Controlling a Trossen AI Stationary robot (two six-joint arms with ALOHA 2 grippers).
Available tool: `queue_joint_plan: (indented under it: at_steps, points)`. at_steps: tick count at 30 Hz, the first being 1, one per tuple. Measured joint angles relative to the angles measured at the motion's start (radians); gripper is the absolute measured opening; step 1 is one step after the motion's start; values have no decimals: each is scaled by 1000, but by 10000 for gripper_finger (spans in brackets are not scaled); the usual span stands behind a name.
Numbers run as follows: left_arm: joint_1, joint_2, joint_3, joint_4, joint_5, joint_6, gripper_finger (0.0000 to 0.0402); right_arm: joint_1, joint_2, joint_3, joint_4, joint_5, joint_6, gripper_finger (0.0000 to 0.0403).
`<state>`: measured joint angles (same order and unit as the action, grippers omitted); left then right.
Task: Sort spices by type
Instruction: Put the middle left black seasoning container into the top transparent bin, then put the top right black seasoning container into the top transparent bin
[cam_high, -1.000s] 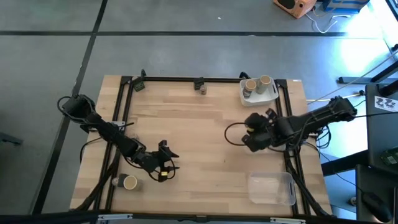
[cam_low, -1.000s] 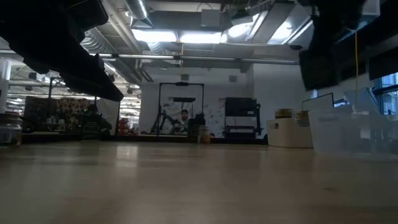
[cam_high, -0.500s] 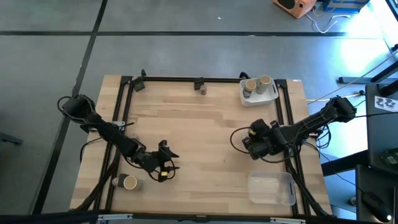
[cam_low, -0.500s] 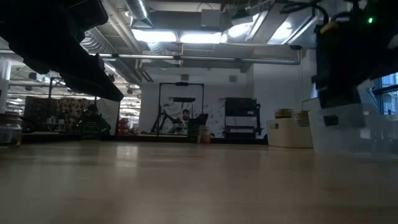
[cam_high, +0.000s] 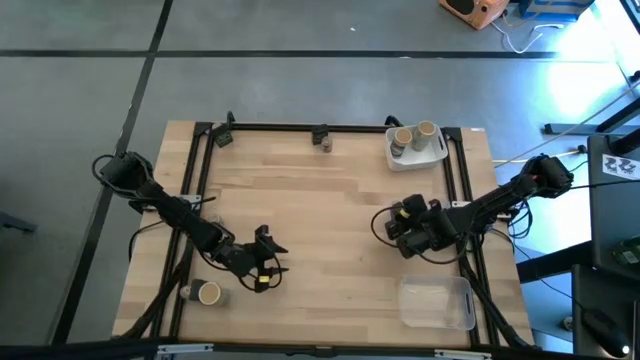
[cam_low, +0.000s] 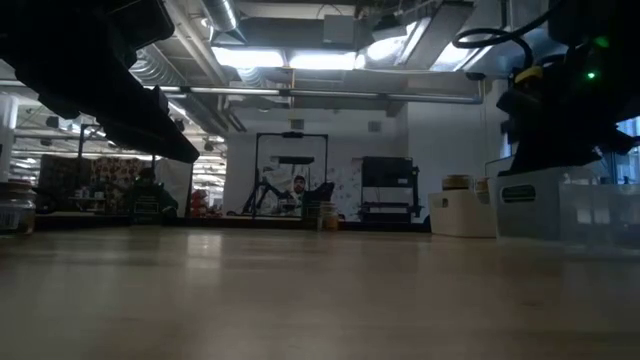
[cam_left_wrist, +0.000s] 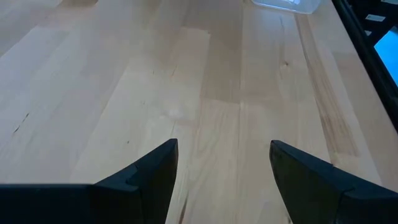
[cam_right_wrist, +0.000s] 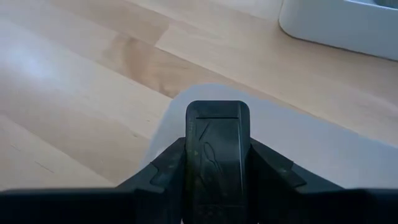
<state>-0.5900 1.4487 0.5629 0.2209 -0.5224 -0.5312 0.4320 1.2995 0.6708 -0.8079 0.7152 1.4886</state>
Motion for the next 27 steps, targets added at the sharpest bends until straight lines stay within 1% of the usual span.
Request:
queue_joint_plan:
  at_steps: [3,5,8,10,12,15,17,19,22,24,27]
  points:
    - [0,0,0,0,0,0,237,0,0,0,0,0,-5,141]
    - [0,0,0,0,0,0,237,0,0,0,0,-1,-18,153]
    - [0,0,0,0,0,0,237,0,0,1,-1,-22,-30,187]
    - [0,0,0,0,0,0,237,0,0,17,-22,-54,-60,215]
    - [0,0,0,0,0,-5,237,0,0,59,-75,-83,-91,240]
    - [0,0,0,0,0,-32,237,0,0,169,-220,-86,-150,267]
    - [0,0,0,0,0,-47,237,0,0,261,-311,-68,-211,278]
    - [0,0,0,0,0,-70,237,0,-1,340,-347,-26,-286,285]
    - [0,0,0,0,0,-75,237,0,-1,421,-288,37,-461,288]
    - [4,0,0,1,0,-55,237,0,-1,436,-181,63,-614,288]
    - [32,0,0,23,-10,-37,237,-2,-1,420,17,45,-848,285]
